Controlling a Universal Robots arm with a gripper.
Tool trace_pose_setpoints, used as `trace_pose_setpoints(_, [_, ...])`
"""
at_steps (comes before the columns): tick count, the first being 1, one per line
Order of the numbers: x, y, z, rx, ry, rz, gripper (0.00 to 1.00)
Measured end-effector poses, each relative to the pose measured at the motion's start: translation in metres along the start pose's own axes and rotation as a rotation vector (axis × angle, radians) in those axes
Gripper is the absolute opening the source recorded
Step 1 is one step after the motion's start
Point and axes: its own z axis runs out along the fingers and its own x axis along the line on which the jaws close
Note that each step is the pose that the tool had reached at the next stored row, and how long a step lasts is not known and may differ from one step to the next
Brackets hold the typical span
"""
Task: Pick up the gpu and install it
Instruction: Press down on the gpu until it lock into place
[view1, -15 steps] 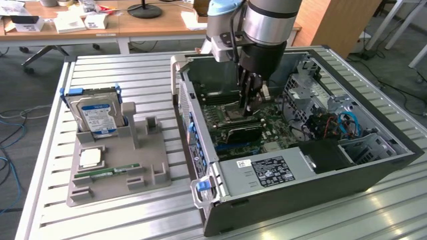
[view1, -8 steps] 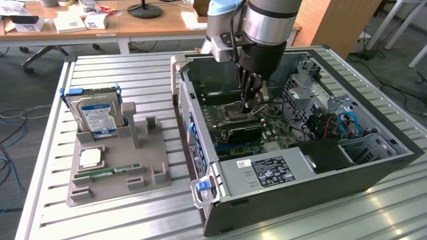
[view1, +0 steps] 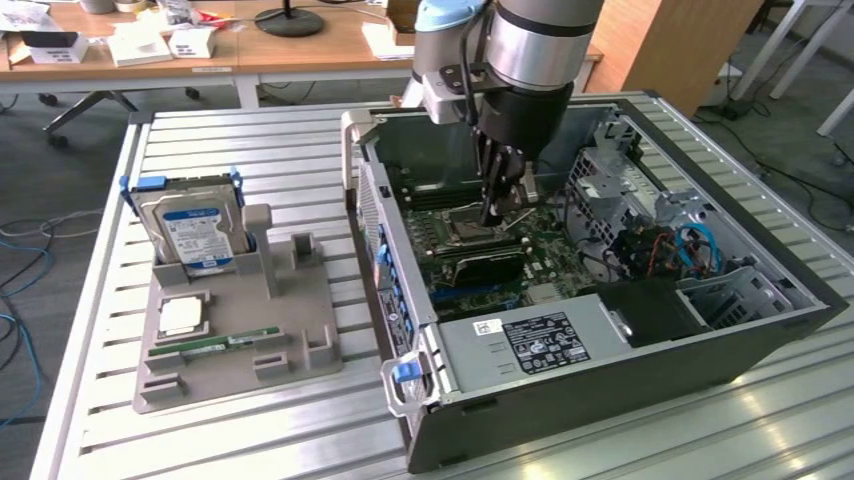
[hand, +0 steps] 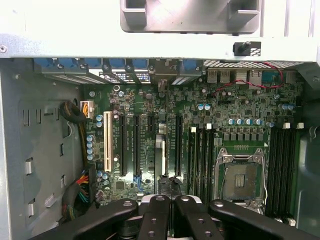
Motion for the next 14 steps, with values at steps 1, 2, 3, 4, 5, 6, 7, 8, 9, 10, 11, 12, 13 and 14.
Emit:
trace_pose_setpoints(1, [0.0000,0.0000,0.0000,0.0000,0.0000,0.000,0.11])
trace_pose_setpoints(2, [0.0000,0.0000,0.0000,0.0000,0.0000,0.000,0.11])
trace_pose_setpoints(3, [0.0000,0.0000,0.0000,-0.0001,0.0000,0.000,0.11])
trace_pose_setpoints(4, [0.0000,0.0000,0.0000,-0.0008,0.0001,0.000,0.11])
trace_pose_setpoints(5, [0.0000,0.0000,0.0000,-0.0025,0.0002,0.000,0.11])
trace_pose_setpoints(6, [0.0000,0.0000,0.0000,-0.0046,0.0002,0.000,0.11])
trace_pose_setpoints(7, [0.0000,0.0000,0.0000,-0.0080,0.0001,0.000,0.11])
trace_pose_setpoints(8, [0.0000,0.0000,0.0000,-0.0124,0.0002,0.000,0.11])
trace_pose_setpoints(9, [0.0000,0.0000,0.0000,-0.0158,0.0003,0.001,0.11])
trace_pose_setpoints(10, [0.0000,0.0001,0.0001,-0.0188,0.0005,0.001,0.11])
trace_pose_setpoints(11, [0.0000,0.0001,0.0004,-0.0199,0.0000,0.002,0.11])
trace_pose_setpoints(12, [0.0000,0.0001,0.0009,-0.0201,-0.0012,0.002,0.11])
trace_pose_setpoints(13, [0.0000,0.0001,0.0018,-0.0202,-0.0029,0.003,0.11])
trace_pose_setpoints(14, [0.0000,0.0001,0.0026,-0.0204,-0.0047,0.003,0.11])
